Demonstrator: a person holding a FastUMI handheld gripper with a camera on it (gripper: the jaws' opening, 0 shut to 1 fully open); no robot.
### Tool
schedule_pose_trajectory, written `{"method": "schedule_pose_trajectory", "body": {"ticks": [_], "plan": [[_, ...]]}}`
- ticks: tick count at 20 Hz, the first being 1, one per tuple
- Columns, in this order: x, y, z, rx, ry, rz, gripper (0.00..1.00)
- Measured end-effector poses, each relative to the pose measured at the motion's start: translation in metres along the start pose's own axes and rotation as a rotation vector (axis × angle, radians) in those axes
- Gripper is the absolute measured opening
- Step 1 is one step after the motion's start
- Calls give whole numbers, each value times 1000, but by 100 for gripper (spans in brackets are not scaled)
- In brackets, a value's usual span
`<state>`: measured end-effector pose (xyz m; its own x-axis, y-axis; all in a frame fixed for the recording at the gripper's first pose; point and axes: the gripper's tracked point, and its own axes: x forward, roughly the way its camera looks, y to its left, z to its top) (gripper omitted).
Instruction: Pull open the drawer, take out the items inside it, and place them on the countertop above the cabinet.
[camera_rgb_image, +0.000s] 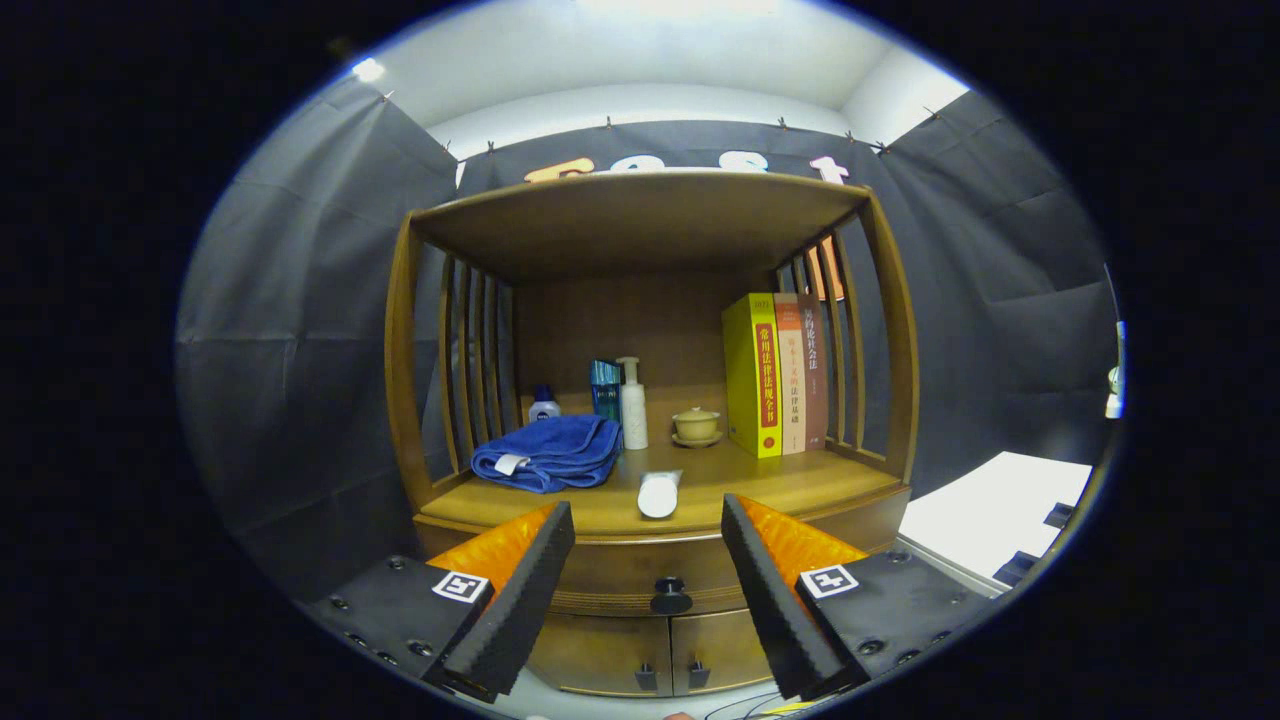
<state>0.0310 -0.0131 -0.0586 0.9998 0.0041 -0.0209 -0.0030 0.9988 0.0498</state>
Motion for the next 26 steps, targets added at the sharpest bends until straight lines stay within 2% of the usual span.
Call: {"method": "schedule_pose_trajectory", "body": {"ticks": [8, 26], "plan": [[-23, 3, 45, -40, -39, -7, 97], [-15, 7, 38, -7, -11, -26, 98]]}}
